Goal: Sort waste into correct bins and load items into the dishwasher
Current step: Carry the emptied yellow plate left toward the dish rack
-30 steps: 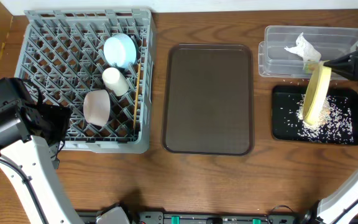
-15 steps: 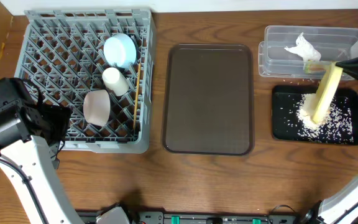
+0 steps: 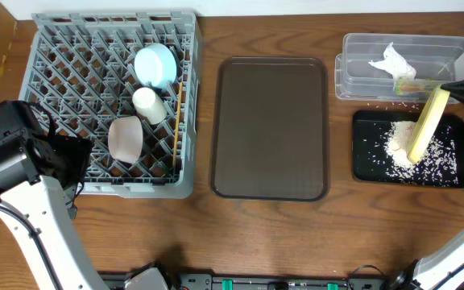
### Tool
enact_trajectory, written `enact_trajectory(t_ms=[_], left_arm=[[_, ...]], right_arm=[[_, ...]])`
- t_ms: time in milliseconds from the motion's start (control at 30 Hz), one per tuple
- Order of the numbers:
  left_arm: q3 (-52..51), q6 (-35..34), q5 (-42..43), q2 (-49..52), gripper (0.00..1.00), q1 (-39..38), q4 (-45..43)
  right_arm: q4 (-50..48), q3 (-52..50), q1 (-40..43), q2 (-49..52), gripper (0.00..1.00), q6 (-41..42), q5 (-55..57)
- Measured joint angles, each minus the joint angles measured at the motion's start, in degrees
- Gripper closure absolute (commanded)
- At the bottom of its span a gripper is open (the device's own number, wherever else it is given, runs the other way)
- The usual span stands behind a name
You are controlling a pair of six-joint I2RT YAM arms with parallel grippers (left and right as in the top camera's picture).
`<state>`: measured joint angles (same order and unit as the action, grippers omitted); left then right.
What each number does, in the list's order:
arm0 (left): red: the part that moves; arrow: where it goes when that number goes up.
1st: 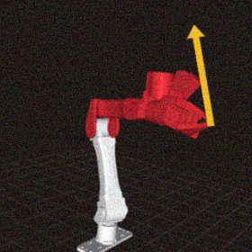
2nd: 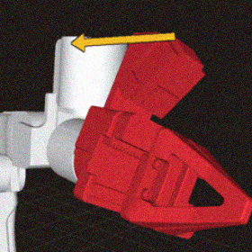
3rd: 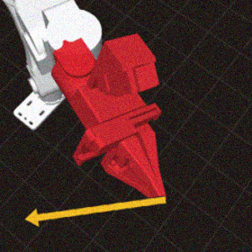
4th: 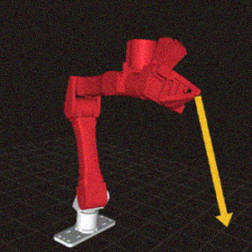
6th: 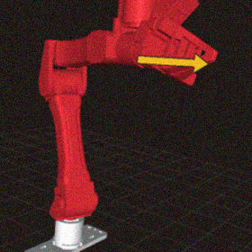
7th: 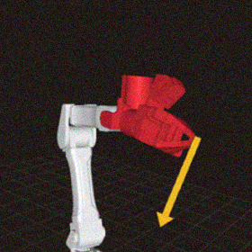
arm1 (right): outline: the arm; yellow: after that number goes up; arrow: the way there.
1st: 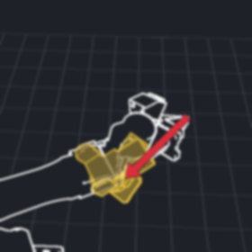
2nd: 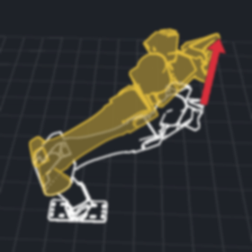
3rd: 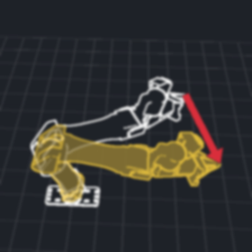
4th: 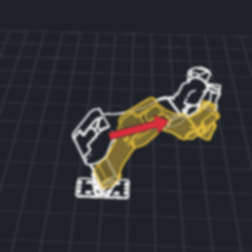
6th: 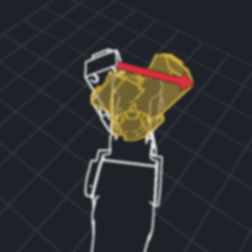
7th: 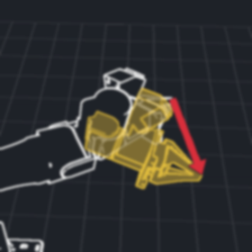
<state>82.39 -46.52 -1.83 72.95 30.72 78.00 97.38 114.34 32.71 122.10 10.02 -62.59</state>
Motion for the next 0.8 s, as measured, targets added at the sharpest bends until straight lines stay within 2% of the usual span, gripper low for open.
enact_trajectory(t_ms=[200, 367, 567, 800], left_arm=[[0.0, 0.0, 0.0, 0.0, 0.02, 0.0, 0.0], [0.0, 0.0, 0.0, 0.0, 0.02, -0.02, -0.02], [0.0, 0.0, 0.0, 0.0, 0.02, 0.0, 0.0], [0.0, 0.0, -0.02, 0.0, 0.02, -0.02, -0.02]], right_arm=[[-0.13, -0.2, -1.2, -1.27, 0.99, 0.11, -0.72], [-1.9, -0.44, -6.51, -7.56, 0.99, 2.45, -0.81], [-18.6, -0.37, -18.1, -16.61, 0.99, 9.42, -0.44], [-44.61, -0.44, -37.07, -16.15, 0.99, 22.05, 0.94]])
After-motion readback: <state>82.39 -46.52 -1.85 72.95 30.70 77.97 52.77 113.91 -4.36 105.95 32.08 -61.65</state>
